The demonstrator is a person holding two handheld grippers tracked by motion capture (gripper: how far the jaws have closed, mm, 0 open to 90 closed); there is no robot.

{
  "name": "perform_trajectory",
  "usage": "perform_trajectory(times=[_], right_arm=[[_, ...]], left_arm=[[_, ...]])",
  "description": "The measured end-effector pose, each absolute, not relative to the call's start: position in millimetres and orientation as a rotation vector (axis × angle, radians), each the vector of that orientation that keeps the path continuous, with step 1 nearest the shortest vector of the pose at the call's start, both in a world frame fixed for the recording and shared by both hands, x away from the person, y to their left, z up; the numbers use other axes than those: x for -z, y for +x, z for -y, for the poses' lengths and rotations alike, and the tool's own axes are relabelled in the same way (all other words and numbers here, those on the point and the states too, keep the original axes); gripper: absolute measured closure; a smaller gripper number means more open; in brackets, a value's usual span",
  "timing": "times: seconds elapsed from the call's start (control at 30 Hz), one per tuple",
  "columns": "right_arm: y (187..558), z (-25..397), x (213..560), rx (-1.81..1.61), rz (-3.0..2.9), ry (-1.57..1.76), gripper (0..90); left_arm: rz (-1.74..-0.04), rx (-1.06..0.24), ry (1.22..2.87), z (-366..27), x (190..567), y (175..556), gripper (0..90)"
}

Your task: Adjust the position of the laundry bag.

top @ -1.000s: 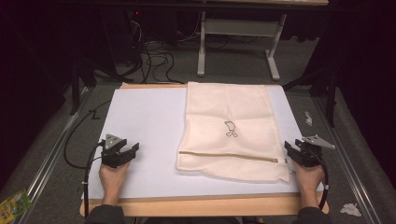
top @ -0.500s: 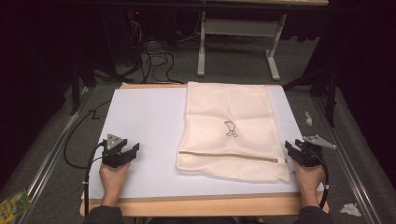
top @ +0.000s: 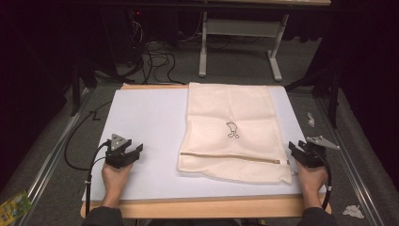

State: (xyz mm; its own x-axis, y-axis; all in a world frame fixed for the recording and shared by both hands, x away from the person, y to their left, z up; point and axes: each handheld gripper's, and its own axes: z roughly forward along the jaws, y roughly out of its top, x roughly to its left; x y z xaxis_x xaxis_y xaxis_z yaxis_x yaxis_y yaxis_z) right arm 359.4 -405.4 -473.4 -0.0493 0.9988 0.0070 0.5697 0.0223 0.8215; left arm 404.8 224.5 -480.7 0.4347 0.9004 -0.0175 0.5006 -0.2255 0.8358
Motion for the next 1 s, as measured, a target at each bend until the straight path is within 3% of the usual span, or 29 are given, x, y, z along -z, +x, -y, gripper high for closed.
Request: perform_trajectory(times=[0.4,1.0], right_arm=[[360.0,405.6,469.6,-0.923,-1.728,1.649,58.7],[353.8,407.4,454.9,-0.994,-1.845,1.692,60.8]], left_arm=[[-1.213,-0.571,1.873,-226.7,470.3,405.1,44.9],[-1.148,-0.386,1.957,-177.4,447.4,413.4,42.4]])
